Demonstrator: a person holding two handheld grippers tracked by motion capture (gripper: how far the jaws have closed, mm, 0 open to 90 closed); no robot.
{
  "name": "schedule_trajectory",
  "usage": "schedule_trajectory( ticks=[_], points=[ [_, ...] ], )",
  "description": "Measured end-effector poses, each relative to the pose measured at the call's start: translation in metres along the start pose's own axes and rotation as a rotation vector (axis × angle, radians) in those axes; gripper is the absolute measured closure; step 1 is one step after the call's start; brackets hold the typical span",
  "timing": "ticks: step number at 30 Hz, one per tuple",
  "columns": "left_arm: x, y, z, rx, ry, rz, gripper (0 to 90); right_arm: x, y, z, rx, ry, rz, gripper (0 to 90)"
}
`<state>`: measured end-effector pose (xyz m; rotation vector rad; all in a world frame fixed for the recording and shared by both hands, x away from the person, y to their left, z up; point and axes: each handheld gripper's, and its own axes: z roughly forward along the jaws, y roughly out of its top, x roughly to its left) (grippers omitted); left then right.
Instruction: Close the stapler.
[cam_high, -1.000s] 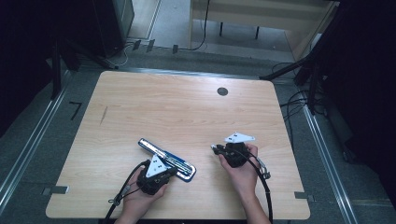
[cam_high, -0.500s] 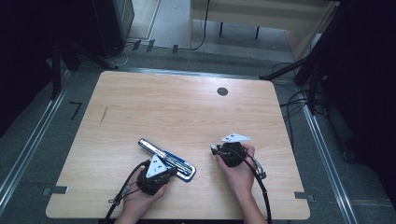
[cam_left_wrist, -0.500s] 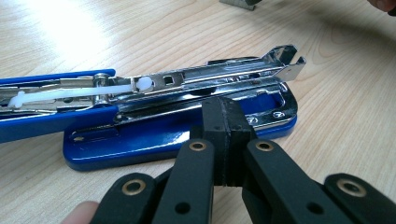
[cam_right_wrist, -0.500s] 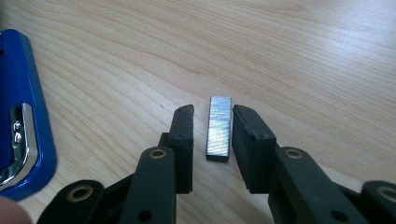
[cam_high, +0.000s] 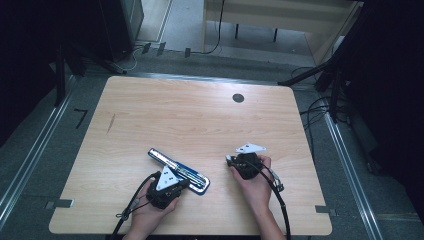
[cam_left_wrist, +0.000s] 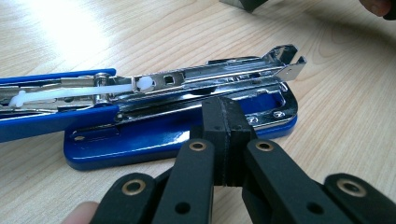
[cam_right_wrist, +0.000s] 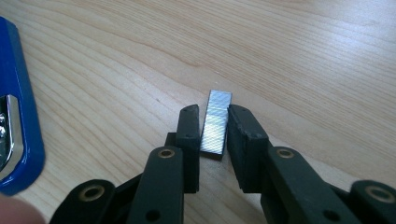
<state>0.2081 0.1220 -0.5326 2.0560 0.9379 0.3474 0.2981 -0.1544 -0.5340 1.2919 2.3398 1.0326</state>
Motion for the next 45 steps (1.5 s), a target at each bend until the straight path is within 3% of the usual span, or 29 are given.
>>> schedule_trajectory(
  ticks=[13,45],
  points=[
    [0.0,0.0,0.0,0.001,0.0,0.002,90.0,-0.001,0.0,-0.001,-0.006,0.002,-0.009,79.9],
    [0.0,0.0,0.0,0.001,0.0,0.001,90.0,0.011,0.003,-0.018,-0.041,0.068,-0.056,79.9]
  ],
)
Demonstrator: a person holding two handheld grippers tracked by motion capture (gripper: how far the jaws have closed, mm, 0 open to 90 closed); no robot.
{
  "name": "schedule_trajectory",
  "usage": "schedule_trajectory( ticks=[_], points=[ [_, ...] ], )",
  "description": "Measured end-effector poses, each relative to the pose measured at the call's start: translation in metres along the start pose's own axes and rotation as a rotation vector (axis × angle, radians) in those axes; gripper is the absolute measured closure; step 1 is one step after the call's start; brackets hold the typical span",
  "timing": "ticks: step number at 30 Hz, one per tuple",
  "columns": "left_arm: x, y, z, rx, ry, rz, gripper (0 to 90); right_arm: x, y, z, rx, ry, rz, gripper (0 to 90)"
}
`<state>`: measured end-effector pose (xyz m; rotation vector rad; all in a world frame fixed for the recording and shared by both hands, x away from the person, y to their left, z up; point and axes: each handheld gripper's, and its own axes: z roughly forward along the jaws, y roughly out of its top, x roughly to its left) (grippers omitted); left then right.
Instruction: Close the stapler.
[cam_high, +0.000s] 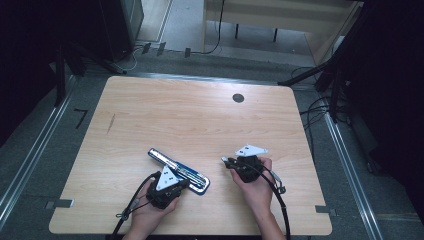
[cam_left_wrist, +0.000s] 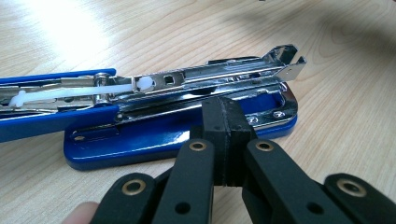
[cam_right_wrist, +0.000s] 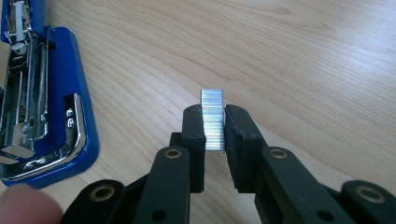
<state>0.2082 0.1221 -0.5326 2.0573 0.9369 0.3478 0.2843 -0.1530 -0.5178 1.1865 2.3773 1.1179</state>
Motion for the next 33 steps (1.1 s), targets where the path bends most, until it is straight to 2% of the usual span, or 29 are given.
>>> schedule_trajectory(
  ticks=[21,29,31,33],
  points=[
    [0.001,0.0,0.0,0.002,0.0,-0.001,90.0,0.015,0.01,-0.008,-0.021,0.034,-0.034,79.9],
    [0.0,0.0,0.0,0.002,0.0,0.0,90.0,0.025,0.016,-0.01,-0.034,0.054,-0.051,79.9],
    [0.0,0.0,0.0,0.002,-0.001,0.001,90.0,0.027,0.017,-0.011,-0.031,0.062,-0.04,79.9],
    [0.0,0.0,0.0,0.003,0.0,0.001,90.0,0.029,0.017,-0.012,-0.029,0.056,-0.047,80.0]
  ],
)
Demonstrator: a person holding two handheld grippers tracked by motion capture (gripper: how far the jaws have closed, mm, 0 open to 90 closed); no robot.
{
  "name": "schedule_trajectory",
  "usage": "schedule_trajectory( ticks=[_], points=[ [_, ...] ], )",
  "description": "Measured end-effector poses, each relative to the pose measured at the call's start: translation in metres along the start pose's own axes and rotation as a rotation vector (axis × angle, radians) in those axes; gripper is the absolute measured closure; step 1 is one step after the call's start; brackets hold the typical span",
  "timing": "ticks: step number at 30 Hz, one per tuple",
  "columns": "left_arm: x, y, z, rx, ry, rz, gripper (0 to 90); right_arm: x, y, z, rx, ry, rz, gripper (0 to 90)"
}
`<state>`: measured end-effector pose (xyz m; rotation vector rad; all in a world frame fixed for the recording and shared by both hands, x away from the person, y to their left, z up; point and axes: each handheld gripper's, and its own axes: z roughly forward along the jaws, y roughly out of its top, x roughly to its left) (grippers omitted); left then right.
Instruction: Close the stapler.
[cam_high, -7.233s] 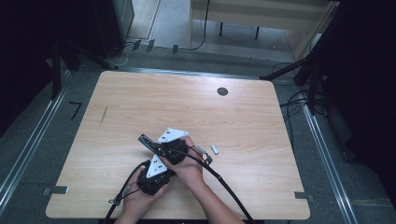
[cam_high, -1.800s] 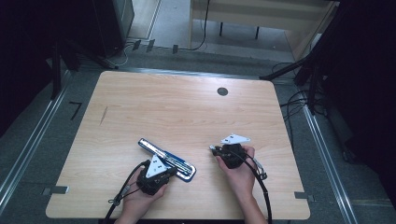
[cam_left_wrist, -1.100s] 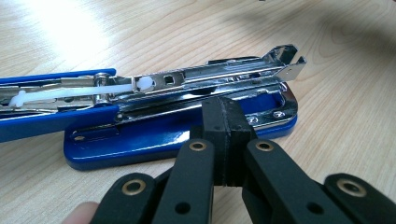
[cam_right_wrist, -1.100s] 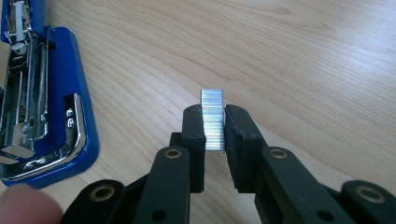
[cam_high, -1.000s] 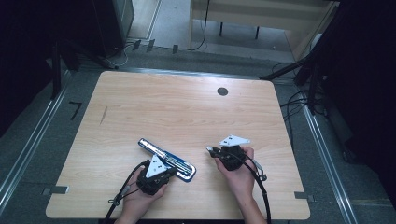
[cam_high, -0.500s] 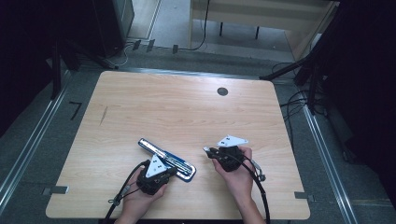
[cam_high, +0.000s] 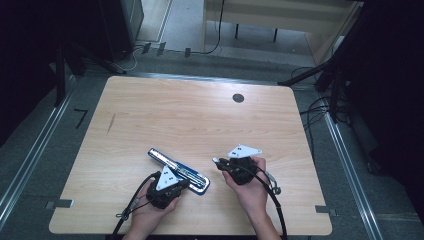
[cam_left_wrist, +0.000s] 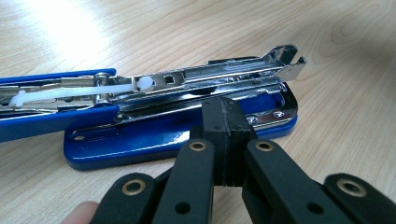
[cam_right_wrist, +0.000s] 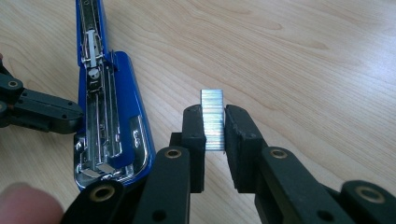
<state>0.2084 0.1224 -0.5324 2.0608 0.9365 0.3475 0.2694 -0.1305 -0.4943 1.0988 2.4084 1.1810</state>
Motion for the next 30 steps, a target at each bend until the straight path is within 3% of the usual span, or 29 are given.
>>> schedule_trajectory(
  ticks=[30],
  points=[
    [0.0,0.0,0.0,-0.003,0.001,-0.002,90.0,0.03,0.014,-0.011,-0.033,0.064,-0.068,80.0]
  ],
)
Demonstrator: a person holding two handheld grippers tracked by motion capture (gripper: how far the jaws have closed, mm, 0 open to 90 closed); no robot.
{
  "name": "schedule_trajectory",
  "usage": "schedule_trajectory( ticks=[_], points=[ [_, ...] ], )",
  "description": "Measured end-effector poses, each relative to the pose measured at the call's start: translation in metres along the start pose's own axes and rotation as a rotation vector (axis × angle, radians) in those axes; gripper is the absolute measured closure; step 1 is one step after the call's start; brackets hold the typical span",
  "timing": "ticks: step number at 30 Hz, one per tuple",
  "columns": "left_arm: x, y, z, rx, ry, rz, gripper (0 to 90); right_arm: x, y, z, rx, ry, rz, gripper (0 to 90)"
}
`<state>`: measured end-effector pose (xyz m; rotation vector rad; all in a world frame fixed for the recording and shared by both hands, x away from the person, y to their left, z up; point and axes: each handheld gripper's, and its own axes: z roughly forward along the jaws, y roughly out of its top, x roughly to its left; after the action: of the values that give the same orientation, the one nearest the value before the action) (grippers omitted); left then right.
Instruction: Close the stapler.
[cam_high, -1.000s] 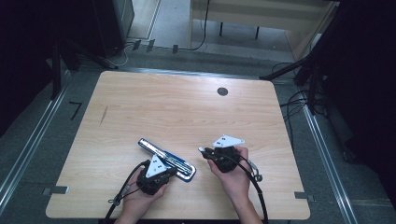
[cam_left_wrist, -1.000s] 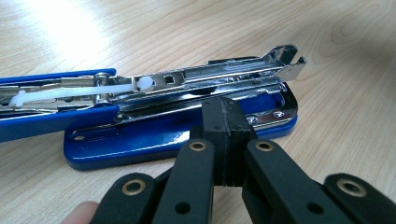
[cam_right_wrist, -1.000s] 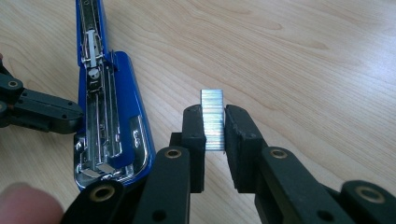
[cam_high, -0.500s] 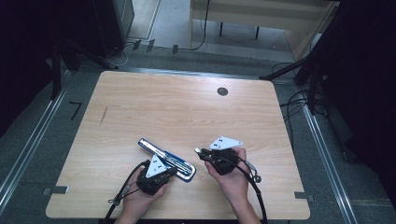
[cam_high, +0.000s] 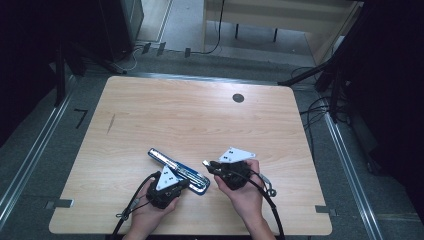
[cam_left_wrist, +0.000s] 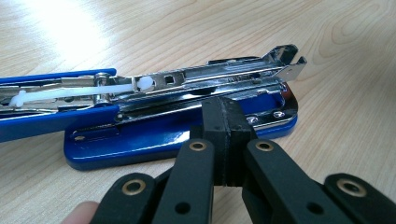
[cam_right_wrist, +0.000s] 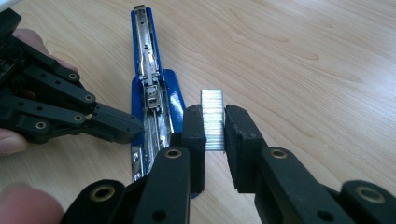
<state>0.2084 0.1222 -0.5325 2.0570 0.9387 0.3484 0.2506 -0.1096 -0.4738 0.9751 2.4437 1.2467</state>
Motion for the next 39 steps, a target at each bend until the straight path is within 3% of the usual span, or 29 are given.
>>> schedule_trajectory(
  ticks=[25,39],
  points=[
    [0.001,0.0,0.0,-0.001,-0.009,-0.013,90.0,0.016,0.003,-0.001,0.008,0.037,-0.026,79.9],
    [0.001,0.0,0.0,0.0,-0.01,-0.014,90.0,0.027,0.0,0.013,0.064,0.072,-0.052,80.0]
  ],
)
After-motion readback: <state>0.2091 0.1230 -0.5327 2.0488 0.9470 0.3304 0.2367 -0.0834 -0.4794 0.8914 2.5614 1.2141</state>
